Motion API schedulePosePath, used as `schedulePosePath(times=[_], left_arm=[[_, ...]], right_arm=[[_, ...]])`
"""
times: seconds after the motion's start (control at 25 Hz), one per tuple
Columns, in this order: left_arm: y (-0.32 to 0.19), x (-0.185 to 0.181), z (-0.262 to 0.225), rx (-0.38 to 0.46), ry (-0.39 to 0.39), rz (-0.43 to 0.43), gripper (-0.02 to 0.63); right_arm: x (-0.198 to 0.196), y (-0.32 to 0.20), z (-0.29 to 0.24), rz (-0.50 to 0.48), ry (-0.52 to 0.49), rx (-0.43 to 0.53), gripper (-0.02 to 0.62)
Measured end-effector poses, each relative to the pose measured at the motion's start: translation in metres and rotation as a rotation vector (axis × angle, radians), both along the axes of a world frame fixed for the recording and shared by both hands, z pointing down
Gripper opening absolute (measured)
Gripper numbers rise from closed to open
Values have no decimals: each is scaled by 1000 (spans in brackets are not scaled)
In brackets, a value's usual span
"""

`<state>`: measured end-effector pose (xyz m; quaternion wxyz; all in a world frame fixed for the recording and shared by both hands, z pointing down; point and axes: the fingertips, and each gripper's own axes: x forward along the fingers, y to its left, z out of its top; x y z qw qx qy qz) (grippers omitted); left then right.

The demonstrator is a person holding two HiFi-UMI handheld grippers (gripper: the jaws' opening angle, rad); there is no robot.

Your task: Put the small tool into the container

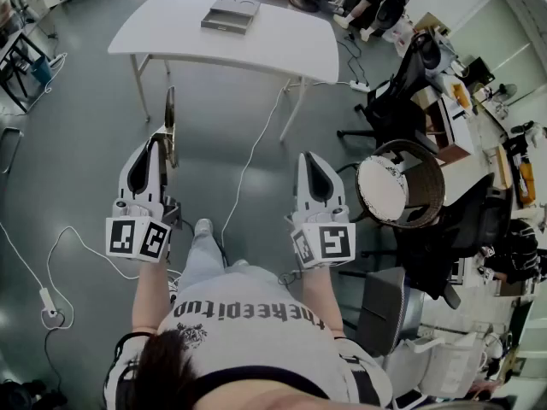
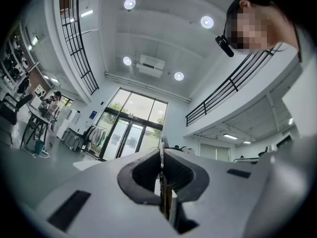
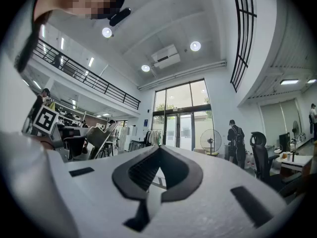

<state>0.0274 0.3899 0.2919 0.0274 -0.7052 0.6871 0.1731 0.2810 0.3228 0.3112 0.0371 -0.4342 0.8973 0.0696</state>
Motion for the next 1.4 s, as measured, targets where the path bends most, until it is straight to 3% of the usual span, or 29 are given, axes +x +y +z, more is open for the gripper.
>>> schedulePosePath(times=[0.52, 1.0, 1.4], left_arm=[[-41, -12, 0, -12, 0, 23, 14], [-105, -62, -2, 4, -4, 41, 14], [-157, -123, -4, 11, -16, 70, 14]], right_arm=[[-14, -38, 5, 17, -13, -13, 0], [-62, -99, 5, 16, -29, -22, 2], [-125, -148, 4, 31, -39, -31, 0]])
